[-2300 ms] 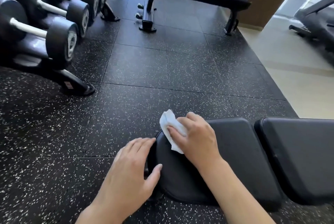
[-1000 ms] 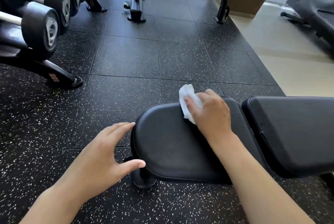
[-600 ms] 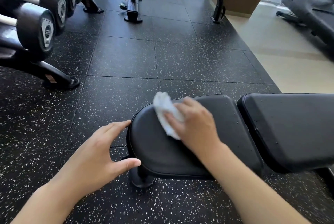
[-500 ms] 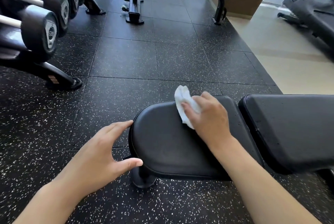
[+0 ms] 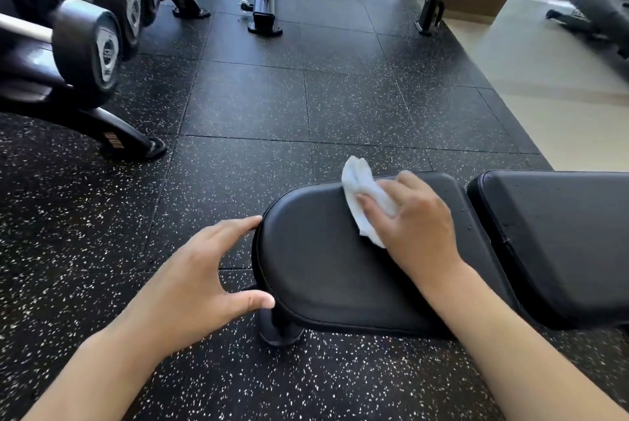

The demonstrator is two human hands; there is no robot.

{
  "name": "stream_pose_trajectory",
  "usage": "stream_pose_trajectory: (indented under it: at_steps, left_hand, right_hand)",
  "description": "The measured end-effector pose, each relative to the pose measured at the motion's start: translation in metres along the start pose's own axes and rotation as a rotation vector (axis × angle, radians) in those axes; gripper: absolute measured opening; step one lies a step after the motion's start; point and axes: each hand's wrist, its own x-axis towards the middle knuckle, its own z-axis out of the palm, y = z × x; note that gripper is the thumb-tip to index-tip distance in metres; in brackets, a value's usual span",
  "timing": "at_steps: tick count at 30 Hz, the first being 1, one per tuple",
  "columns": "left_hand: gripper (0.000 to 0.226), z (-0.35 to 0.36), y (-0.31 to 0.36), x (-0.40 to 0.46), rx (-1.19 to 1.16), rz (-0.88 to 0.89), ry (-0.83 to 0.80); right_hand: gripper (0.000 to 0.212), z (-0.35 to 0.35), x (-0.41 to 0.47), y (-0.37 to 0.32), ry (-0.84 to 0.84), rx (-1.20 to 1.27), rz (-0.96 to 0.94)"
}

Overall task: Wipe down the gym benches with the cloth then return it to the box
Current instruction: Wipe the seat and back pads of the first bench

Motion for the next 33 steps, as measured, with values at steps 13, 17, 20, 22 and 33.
stream_pose_trajectory:
  at_steps: [13, 17, 20, 22, 33]
  left_hand:
    - [0.11, 0.003, 0.004, -0.001, 0.018, 0.018, 0.011]
    - [0.109, 0.003, 0.006, -0.003, -0.004, 0.025, 0.001]
    - [0.103, 0.002, 0.004, -0.005, -0.029, 0.015, 0.004]
    - [0.1, 0.002, 0.002, -0.005, -0.02, 0.007, -0.003]
    - [0.113, 0.007, -0.003, -0.005, 0.029, -0.028, -0.011]
  right_hand:
    - [0.028, 0.0, -0.005, 0.005, 0.022, 0.002, -0.039]
    - [0.062, 0.016, -0.018, -0.022, -0.116, -0.109, -0.162]
    - [0.049, 0.024, -0.048, -0.064, -0.252, 0.024, -0.363]
    - [0.04, 0.02, -0.048, -0.066, -0.151, 0.074, -0.391]
    - [0.019, 0.018, -0.028, -0.064, -0.082, -0.045, -0.328]
